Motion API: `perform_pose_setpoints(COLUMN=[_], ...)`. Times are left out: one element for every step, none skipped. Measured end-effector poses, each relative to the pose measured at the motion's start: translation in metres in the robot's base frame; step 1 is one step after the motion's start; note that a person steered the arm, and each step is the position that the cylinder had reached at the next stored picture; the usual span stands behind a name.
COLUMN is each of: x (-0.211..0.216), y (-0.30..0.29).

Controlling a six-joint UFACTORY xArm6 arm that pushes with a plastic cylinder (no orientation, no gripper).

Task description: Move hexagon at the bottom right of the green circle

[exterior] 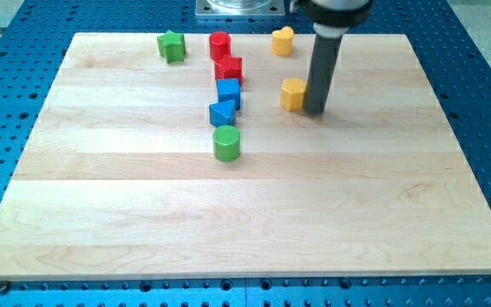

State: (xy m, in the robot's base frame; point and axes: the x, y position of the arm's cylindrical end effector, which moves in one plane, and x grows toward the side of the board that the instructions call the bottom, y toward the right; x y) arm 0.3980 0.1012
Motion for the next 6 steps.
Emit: perform_pose_setpoints(x=[-0.018, -0.044, -0.023, -0.056, -0.085, -0.035], y=[0.027, 0.017, -0.016, 0.001, -0.029, -0.057])
